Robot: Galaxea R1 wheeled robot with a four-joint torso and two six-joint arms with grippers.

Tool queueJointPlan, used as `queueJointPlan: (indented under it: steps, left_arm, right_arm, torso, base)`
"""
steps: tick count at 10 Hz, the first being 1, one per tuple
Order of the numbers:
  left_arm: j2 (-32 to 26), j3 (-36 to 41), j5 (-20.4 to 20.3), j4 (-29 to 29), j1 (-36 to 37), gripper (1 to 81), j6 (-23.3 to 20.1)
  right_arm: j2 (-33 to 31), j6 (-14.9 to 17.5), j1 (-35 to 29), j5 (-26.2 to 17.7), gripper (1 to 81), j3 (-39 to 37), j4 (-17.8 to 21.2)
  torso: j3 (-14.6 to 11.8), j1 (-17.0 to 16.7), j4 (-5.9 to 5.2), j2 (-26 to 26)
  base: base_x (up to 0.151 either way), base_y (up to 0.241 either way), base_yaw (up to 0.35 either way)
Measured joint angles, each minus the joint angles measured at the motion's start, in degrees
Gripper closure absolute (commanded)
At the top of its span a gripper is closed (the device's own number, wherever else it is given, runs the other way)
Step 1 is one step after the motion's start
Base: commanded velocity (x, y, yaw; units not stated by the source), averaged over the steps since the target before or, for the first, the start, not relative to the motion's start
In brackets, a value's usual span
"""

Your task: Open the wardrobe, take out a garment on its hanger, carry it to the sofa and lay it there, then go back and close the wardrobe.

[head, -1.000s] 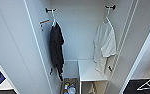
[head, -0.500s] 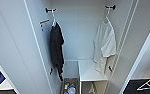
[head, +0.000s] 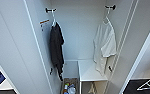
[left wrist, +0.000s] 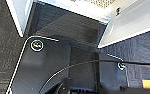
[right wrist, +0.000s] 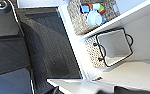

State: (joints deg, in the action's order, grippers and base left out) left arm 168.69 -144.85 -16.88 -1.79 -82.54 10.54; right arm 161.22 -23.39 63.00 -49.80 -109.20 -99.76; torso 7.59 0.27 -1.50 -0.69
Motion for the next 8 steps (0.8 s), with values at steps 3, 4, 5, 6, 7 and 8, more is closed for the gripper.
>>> queueJointPlan:
  steps: [3,4,5,6,7,8]
  left_arm:
    - [0.35,0.00,-0.06,-0.35,-0.01,1.0,0.00]
    - [0.33,0.00,-0.23,-0.35,-0.01,1.0,-0.02]
    - [0.38,0.00,-0.26,-0.35,-0.01,1.0,-0.02]
    - [0.35,0.00,-0.30,-0.35,-0.01,1.0,-0.02]
    - [0.51,0.00,-0.39,-0.35,-0.01,1.0,-0.02]
    - [0.68,0.00,-0.45,-0.41,-0.01,1.0,-0.02]
  right_arm:
    - [2.28,-11.69,-1.12,0.63,1.0,-9.29,-6.47]
    - [3.17,-14.88,-1.27,1.38,1.0,-12.02,-8.07]
    - [4.19,-18.01,-1.37,1.43,1.0,-14.36,-9.03]
    - [4.77,-20.72,-1.43,2.06,1.0,-16.52,-10.00]
    - [5.40,-23.10,-1.26,2.32,1.0,-18.88,-10.28]
    - [5.51,-25.25,-0.93,2.73,1.0,-21.07,-10.45]
  torso:
    - [0.00,0.00,0.00,0.00]
    - [0.00,0.00,0.00,0.00]
    - [0.00,0.00,0.00,0.00]
    - [0.00,0.00,0.00,0.00]
    - [0.00,0.00,0.00,0.00]
    - [0.00,0.00,0.00,0.00]
  base:
    - [0.000,0.000,0.000]
    - [0.000,0.000,0.000]
    - [0.000,0.000,0.000]
    - [0.000,0.000,0.000]
    - [0.000,0.000,0.000]
    - [0.000,0.000,0.000]
